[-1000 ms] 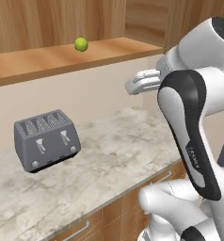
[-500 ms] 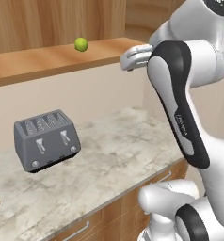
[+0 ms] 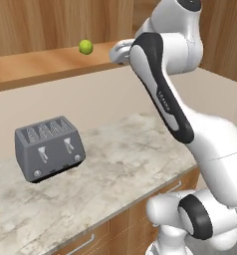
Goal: Pick the pears from the cabinet and place them in one bowl. Pick the potato from the sink and place it in the other bowl.
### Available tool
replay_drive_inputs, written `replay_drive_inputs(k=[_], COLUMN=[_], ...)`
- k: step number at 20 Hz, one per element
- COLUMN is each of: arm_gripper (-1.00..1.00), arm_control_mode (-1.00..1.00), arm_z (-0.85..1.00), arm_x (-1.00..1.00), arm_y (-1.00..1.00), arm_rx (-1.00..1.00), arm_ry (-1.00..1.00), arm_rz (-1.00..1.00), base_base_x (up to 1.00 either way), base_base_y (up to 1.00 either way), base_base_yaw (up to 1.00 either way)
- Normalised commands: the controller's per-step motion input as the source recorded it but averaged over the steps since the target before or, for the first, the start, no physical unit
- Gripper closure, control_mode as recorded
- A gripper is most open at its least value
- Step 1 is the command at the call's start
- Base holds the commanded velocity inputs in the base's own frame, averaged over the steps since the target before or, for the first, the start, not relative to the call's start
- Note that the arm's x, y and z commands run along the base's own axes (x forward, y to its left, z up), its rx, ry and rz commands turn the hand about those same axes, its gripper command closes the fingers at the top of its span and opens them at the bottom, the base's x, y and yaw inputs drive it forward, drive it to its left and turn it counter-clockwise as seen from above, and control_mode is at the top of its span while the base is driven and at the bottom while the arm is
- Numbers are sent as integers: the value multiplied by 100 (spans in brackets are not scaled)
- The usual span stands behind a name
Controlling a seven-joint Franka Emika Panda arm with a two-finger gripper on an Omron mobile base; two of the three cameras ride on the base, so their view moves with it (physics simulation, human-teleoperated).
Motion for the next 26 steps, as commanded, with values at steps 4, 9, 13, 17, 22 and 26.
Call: replay_drive_inputs(k=[4,9,13,17,22,26], arm_gripper=[-100,-100,-100,-100,-100,-100], arm_control_mode=[-100,-100,-100,-100,-100,-100], arm_z=[0,-1,-2,1,18,20], arm_x=[68,74,60,76,64,45], arm_y=[39,16,3,6,26,39], arm_rx=[0,0,9,-2,-13,-12], arm_ry=[0,-1,-9,9,13,4], arm_rz=[0,0,4,7,3,0], base_base_x=[0,0,0,0,0,0], base_base_y=[0,0,0,0,0,0], base_base_yaw=[0,0,0,0,0,0])
